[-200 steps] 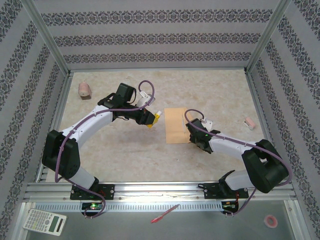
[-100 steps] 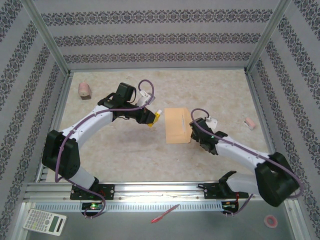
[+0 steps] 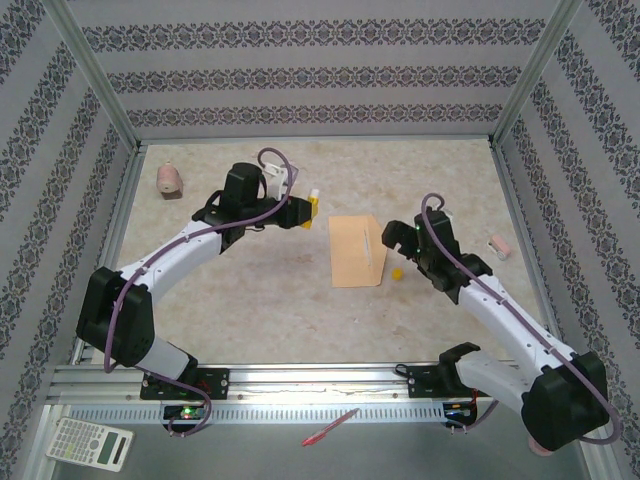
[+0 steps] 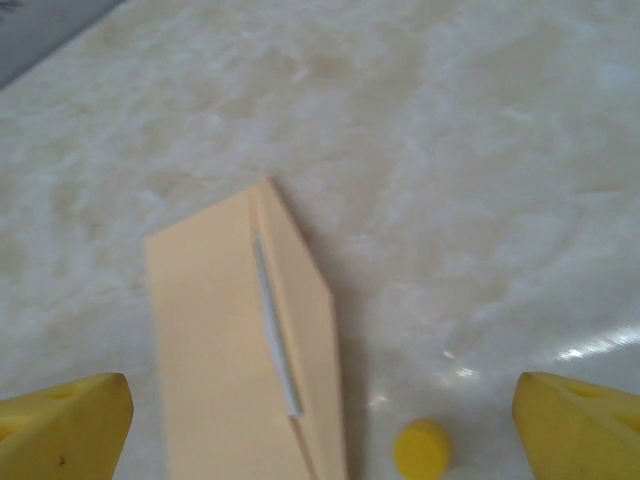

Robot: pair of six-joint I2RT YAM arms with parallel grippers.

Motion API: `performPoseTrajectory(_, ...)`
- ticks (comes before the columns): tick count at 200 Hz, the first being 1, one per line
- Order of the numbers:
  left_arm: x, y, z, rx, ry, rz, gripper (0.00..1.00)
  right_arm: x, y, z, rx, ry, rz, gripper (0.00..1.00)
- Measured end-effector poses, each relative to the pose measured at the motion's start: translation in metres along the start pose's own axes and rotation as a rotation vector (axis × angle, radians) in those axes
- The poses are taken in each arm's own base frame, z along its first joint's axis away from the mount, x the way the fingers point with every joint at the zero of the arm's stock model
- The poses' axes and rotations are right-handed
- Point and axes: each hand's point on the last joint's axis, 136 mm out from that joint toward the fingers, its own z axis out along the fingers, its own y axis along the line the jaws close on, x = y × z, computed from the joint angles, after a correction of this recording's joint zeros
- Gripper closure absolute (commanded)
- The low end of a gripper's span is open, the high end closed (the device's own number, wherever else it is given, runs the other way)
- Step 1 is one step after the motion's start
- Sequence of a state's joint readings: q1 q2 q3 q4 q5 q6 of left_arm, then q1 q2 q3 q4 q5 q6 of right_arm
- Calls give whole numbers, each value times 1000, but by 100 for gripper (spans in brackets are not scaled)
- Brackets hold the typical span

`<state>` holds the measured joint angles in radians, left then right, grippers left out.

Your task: Place the letter into the envelope and seal it

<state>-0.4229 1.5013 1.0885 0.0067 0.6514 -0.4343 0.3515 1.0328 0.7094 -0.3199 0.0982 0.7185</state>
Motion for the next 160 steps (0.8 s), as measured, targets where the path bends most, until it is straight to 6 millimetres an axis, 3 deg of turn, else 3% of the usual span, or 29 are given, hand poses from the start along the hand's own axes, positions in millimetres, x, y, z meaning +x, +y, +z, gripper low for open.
performPoseTrajectory(21, -14, 2, -1, -26, -62, -45, 100, -12, 33, -2, -132, 39, -28, 4)
performPoseTrajectory(58, -28, 10, -9, -84, -147, -146, 100, -29, 108, -9, -405, 150, -112, 13)
performPoseTrajectory(95, -32, 13, -17, -93, -219, -243, 100, -21, 173, -15, -611, 276, -226, 24)
performPoseTrajectory(122, -33, 17, -19, -97, -261, -311, 100, -2, 199, -19, -675, 357, -286, 32)
performPoseTrajectory(160, -38, 17, -21, -74, -304, -367, 100, 19, 215, -14, -699, 430, -325, 40)
